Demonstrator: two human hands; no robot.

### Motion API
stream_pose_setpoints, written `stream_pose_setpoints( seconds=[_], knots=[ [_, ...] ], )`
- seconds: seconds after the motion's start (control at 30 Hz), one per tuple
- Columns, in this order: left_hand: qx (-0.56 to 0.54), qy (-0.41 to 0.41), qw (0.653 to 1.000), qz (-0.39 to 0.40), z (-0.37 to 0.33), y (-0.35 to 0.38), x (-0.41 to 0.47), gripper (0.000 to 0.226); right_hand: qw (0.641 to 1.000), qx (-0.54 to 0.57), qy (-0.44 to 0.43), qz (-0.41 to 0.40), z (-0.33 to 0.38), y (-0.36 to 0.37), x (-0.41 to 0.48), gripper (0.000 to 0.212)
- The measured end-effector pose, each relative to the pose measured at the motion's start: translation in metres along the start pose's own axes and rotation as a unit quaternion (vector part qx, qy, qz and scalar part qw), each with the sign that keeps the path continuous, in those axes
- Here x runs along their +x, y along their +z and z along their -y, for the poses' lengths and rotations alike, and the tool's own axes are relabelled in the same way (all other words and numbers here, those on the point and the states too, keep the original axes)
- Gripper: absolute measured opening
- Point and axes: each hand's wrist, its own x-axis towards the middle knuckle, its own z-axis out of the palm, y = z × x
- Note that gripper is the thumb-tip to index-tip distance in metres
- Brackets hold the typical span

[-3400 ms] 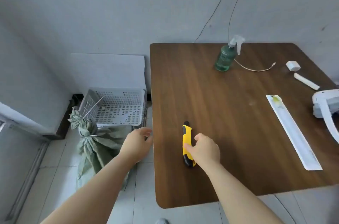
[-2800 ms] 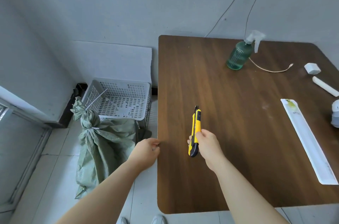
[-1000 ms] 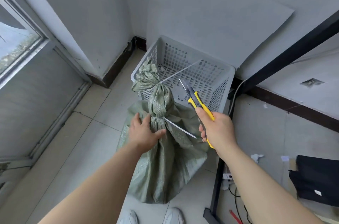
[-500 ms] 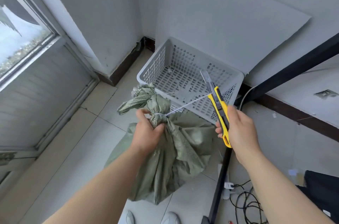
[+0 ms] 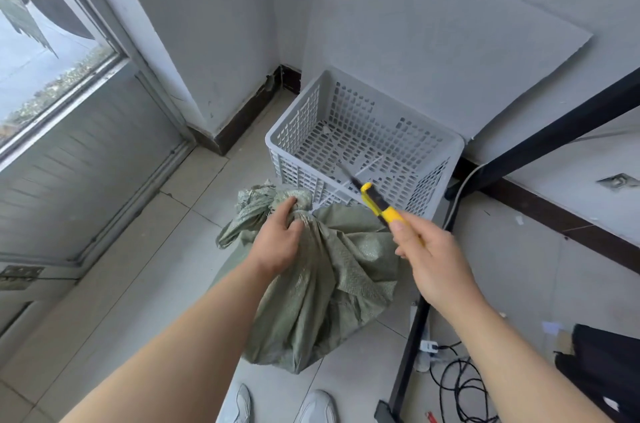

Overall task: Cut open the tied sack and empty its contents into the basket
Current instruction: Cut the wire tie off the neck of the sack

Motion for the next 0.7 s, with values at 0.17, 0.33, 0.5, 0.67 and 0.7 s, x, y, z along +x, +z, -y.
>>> stream_pose_setpoints(
  seconds=[0.17,0.33,0.5,0.67,0.7],
  knots=[
    [-0.002,-0.008,1.0,-0.021,0.005,0.001,0.0,0.055,0.978,-0.189,0.011,0.091,-0.002,0.009,0.001,0.039],
    [0.012,-0.012,0.999,-0.033,0.009,0.001,0.001,0.051,0.957,-0.276,-0.021,0.083,0.004,0.014,-0.001,0.034],
    [0.033,-0.015,0.999,-0.033,0.012,0.004,0.002,0.05,0.943,-0.318,-0.04,0.084,0.006,0.018,0.002,0.035],
    [0.069,-0.007,0.997,-0.044,0.011,0.004,0.004,0.048,0.934,-0.349,-0.066,0.041,0.002,0.022,0.002,0.041],
    [0.071,-0.007,0.996,-0.047,0.01,0.004,0.004,0.048,0.932,-0.355,-0.072,0.026,0.001,0.022,0.002,0.042]
  ],
)
